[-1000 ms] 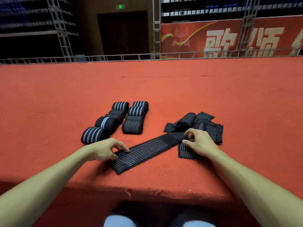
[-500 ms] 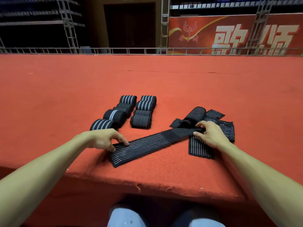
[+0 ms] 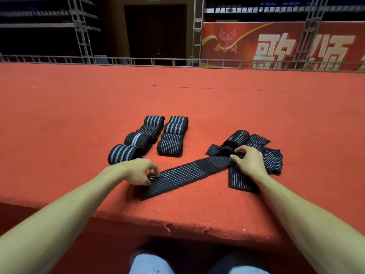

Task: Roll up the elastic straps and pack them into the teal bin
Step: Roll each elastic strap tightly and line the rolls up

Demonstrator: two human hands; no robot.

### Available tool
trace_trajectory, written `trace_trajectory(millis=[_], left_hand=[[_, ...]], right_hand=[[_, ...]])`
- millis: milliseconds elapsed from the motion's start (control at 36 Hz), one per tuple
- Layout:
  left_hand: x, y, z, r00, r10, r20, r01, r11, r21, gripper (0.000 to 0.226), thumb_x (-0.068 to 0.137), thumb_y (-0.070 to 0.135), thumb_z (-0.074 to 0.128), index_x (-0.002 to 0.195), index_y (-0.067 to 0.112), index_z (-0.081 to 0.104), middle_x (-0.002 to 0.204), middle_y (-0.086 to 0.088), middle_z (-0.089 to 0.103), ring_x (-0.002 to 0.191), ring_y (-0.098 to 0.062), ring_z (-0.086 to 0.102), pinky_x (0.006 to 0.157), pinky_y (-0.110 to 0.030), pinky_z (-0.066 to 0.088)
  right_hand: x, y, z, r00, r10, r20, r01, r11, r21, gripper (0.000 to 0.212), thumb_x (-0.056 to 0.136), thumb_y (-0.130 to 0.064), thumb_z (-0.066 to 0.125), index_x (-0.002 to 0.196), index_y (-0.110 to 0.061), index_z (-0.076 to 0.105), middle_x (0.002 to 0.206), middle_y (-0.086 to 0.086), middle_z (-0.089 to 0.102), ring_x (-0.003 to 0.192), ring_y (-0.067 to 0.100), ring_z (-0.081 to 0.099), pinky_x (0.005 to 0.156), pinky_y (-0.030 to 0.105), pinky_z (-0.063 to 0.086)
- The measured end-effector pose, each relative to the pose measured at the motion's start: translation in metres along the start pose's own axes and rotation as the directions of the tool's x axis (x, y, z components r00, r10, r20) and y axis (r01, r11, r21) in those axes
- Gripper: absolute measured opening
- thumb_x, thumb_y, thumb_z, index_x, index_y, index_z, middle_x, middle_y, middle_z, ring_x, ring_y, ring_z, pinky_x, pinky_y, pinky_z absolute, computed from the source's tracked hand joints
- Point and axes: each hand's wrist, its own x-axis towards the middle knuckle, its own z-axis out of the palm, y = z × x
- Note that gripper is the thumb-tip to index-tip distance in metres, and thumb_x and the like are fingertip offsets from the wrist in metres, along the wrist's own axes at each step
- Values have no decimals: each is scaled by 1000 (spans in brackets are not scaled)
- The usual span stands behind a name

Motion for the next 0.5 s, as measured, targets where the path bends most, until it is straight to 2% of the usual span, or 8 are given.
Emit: trace_trajectory(millis=[56, 111, 167, 278, 417, 500], left_hand=[[-25, 34, -17, 1000, 22, -6, -21, 999, 29, 35, 87, 43, 69, 119, 30, 63, 118, 2, 54, 117, -23, 48, 96, -34, 40], [-31, 58, -22, 995, 65, -76, -61, 996, 61, 30, 91, 42, 64, 117, 27, 63, 121, -2, 51, 118, -28, 42, 102, -39, 38], [-26, 75, -19, 990, 73, -119, -70, 997, 32, 28, 92, 44, 62, 114, 27, 64, 122, -3, 51, 119, -30, 42, 101, -43, 41], [-5, 102, -11, 977, 133, -169, -149, 985, -85, 22, 93, 40, 63, 107, 23, 64, 109, 0, 47, 116, -29, 44, 99, -40, 41], [18, 142, -9, 954, 193, -230, -245, 943, -226, 23, 94, 33, 63, 111, 18, 66, 118, -11, 53, 114, -28, 51, 101, -30, 36], [37, 159, -6, 943, 168, -287, -244, 936, -254, 24, 93, 37, 61, 112, 23, 62, 122, -11, 52, 121, -31, 47, 107, -40, 36]], right_hand=[[-2, 2, 4, 1000, -3, 0, 3, 1000, 8, 26, 84, -24, 78, 106, -12, 73, 111, 7, 72, 108, 24, 64, 99, 33, 46], [-3, 6, 6, 1000, -15, 27, 16, 1000, -20, 23, 82, -25, 80, 100, -12, 74, 105, 6, 72, 102, 24, 64, 95, 34, 48], [-4, 10, 9, 999, -34, 40, 35, 998, -44, 21, 80, -26, 81, 95, -13, 74, 101, 5, 70, 99, 23, 64, 92, 34, 49], [-4, 13, 10, 999, -48, 26, 49, 998, -46, 20, 78, -27, 83, 91, -13, 74, 99, 4, 67, 97, 22, 62, 93, 38, 49], [-5, 17, 13, 999, -49, 4, 49, 998, -28, 21, 76, -27, 84, 90, -15, 74, 96, 2, 66, 92, 21, 63, 90, 38, 51], [-5, 18, 14, 999, -45, -16, 44, 999, -10, 21, 75, -28, 85, 89, -16, 74, 94, 0, 65, 85, 18, 63, 87, 38, 53]])
